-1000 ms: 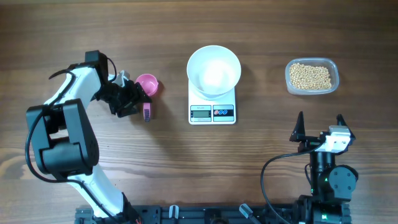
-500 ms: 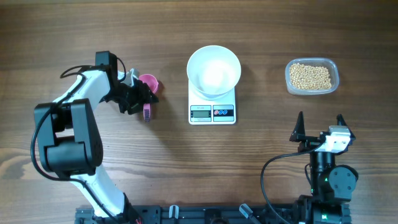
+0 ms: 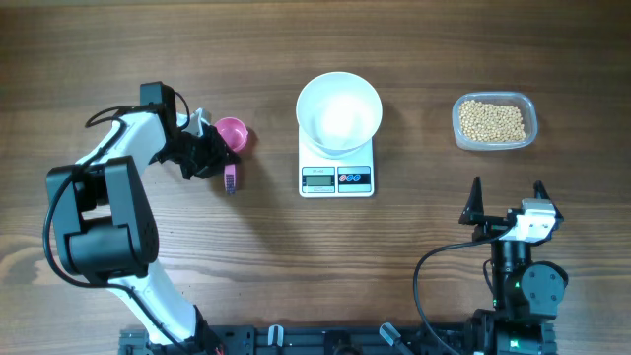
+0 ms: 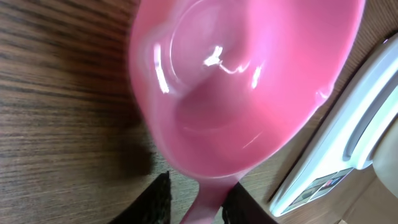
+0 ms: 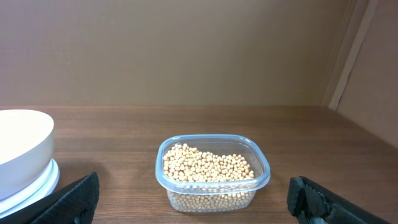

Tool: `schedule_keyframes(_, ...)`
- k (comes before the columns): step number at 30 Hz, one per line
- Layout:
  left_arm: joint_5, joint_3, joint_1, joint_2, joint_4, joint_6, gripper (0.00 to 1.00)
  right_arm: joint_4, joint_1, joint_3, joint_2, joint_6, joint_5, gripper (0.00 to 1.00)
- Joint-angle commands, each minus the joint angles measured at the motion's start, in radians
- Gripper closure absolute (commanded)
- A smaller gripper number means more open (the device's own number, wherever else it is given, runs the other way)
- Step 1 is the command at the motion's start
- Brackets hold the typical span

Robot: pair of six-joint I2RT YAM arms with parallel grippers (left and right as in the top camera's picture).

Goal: Scoop item into bowl and weigh 150g on scale
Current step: 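Close the left gripper on the pink scoop and lift it, then carry the scoop toward the scale while raising the right gripper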

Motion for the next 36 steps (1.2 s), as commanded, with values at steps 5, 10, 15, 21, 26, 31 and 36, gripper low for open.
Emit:
schedule_keyframes(5, 0.093, -0.01, 0.003, 0.015, 0.003, 0.002, 0.95, 0.002, 0.001, -0.003, -0.006, -0.001, -0.006, 0.0)
schedule_keyframes(10, 0.26, -0.008, 0.004, 0.014, 0.002, -0.002, 0.96, 0.002, 0.001, -0.003, -0.006, -0.001, -0.006, 0.0)
schedule_keyframes(15, 0.532, -0.005, 0.021, -0.016, -0.006, -0.002, 0.96, 0.002, 0.001, -0.003, -0.006, -0.002, -0.006, 0.0)
schedule_keyframes(21, 0.695, -0.005, 0.04, -0.148, -0.083, 0.008, 0.96, 0.002, 0.001, -0.003, -0.006, -0.001, -0.006, 0.0)
schedule_keyframes(26, 0.624, -0.005, 0.032, -0.336, -0.211, 0.009, 0.96, 0.002, 0.001, -0.003, -0.006, -0.001, -0.006, 0.0)
schedule_keyframes(31, 0.495, -0.005, 0.026, -0.539, -0.352, 0.009, 0.96, 0.002, 0.001, -0.003, -0.006, -0.001, -0.006, 0.0)
schedule_keyframes(36, 0.457, -0.005, 0.027, -0.759, -0.404, -0.042, 0.96, 0.003, 0.001, -0.003, -0.006, 0.003, -0.007, 0.0)
